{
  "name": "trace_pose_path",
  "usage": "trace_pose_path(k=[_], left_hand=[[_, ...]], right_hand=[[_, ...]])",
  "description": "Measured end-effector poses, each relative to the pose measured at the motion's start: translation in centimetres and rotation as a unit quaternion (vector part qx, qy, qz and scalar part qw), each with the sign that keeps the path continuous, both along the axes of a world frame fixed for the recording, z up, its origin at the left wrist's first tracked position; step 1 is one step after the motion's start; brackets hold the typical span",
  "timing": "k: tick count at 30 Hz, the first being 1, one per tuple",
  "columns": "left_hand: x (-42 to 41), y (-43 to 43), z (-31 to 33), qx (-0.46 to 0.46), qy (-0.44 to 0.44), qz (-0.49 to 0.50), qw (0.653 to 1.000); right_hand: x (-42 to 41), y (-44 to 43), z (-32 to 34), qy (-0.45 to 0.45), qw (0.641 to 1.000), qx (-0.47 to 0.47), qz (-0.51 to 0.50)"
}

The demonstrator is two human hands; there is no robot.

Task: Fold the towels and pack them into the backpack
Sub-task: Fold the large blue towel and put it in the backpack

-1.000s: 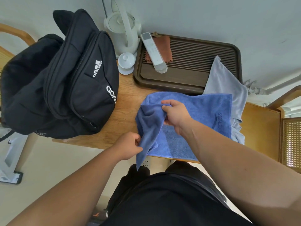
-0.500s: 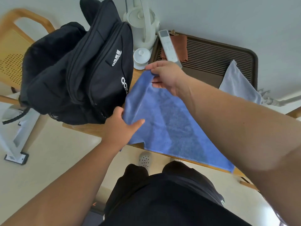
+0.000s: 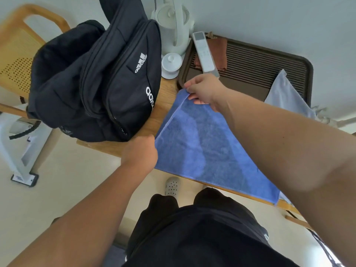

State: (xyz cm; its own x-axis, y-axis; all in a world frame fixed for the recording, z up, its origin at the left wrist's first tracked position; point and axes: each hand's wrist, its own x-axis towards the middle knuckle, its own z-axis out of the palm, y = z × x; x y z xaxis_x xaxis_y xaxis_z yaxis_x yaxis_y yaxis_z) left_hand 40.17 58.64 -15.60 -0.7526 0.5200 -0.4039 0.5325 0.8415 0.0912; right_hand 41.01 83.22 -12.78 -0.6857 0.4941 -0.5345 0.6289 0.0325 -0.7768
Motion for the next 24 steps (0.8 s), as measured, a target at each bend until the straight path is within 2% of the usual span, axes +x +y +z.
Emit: trace_pose_path(k=[3, 9, 12, 16, 21, 24], left_hand=[[1.2, 0.6, -0.1, 0.027, -0.023, -0.014, 0.999], [4.3, 4.2, -0.6, 0.137, -0.162, 0.007, 0.977], [5.7, 6.4, -1.9, 0.128, -0.202, -0.002, 0.971], [7.8, 8.1, -4.9, 0.091, -0.208, -0.018, 0.974], [9.8, 8.5, -7.1, 0.062, -0.216, -0.023, 0.974], [10.4, 8.1, -7.9, 0.033, -0.228, -0.035, 0.973]], right_hand=[[1.7, 0.9, -0.7, -0.003, 0.999, -0.008, -0.045], [4.4, 3.5, -1.6, -0.004, 0.995, 0.047, -0.092], [6.0, 5.4, -3.0, -0.026, 0.993, 0.077, -0.087], [7.6, 6.8, -5.4, -0.067, 0.991, 0.089, -0.069], [9.5, 6.4, -7.7, -0.096, 0.991, 0.090, 0.016], [10.5, 5.9, -8.8, -0.106, 0.990, 0.091, 0.032]])
